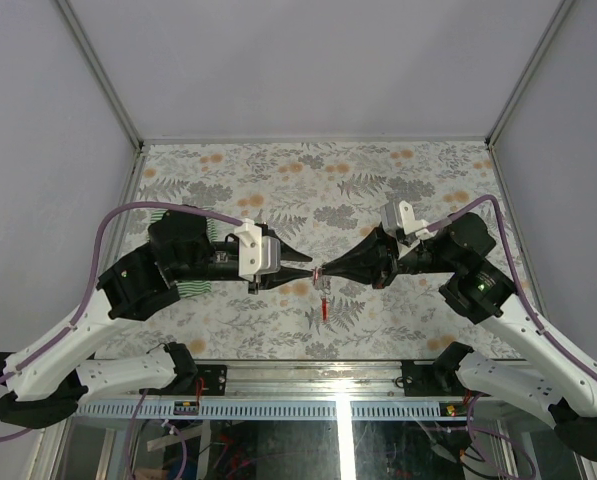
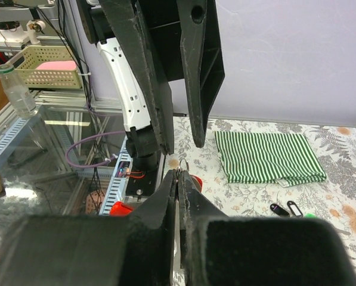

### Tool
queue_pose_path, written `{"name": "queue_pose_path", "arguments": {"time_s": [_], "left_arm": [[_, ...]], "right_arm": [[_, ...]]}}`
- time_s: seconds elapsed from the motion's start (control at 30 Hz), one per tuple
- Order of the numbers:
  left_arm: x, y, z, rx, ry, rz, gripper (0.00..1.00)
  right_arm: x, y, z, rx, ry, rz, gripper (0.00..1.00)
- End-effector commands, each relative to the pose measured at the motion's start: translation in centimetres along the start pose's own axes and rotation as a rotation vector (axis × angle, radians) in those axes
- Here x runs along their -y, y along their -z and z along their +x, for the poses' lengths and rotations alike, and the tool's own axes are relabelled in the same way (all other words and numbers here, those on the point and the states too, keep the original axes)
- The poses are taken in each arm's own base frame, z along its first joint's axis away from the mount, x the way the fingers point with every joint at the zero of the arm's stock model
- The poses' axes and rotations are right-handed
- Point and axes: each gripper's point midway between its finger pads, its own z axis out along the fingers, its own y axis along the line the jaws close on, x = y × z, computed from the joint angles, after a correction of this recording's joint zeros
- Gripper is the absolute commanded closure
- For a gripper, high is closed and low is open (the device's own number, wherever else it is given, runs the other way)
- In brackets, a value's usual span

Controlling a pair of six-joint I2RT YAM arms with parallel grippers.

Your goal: Put the keys on the keyring

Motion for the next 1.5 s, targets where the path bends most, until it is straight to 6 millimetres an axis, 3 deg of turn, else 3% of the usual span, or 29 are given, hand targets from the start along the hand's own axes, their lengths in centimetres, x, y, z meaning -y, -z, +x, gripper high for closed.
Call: {"name": "queue_pose_path", "arguments": {"time_s": [0.0,0.73,1.0,1.47], "left_arm": [[-0.1,-0.3,-2.0,0.082,-0.034,0.012,0.74],[0.4,-1.0,-0.6,0.025,-0.020,0.062,0.79],[0.4,-0.9,-0.6,0.020,-0.027,0.060,0.99],[0.3,-0.5,-0.8,0.025,-0.037,0.044,1.00]], "right_arm": [[-1.6,0.2,-4.1,0.086,0.099,-0.047,1.00],[-1.9,0.4,-4.8,0.109,0.111,-0.050,1.00],[-1.9,0.6,-5.0,0.118,0.121,-0.035,1.00],[-2.6,1.3,-7.1,0.190,0.159,-0.019,1.00]]}}
